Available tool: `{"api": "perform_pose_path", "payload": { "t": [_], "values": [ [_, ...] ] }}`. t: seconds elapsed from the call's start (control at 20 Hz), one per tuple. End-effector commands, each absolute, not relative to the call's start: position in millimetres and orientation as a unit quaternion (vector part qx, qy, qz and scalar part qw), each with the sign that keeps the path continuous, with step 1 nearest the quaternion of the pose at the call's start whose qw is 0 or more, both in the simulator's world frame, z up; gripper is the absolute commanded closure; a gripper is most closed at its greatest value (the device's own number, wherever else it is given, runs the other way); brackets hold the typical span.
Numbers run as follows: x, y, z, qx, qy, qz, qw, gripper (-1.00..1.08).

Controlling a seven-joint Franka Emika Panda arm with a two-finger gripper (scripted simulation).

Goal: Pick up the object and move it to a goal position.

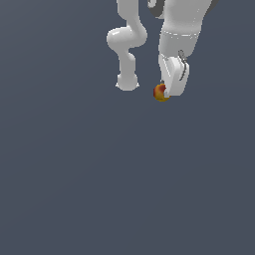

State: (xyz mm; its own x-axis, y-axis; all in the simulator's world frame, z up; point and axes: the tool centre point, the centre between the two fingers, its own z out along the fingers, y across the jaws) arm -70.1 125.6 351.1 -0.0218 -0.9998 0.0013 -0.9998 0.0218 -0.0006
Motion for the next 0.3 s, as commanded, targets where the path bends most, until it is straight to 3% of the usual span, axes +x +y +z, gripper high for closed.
{"api": "perform_pose_path", "payload": {
  "t": [0.0,0.25],
  "values": [
    [-71.1,130.6,359.3,0.699,-0.715,0.000,0.000,1.08],
    [-70.5,133.8,363.3,0.699,-0.715,0.000,0.000,1.08]
  ]
}}
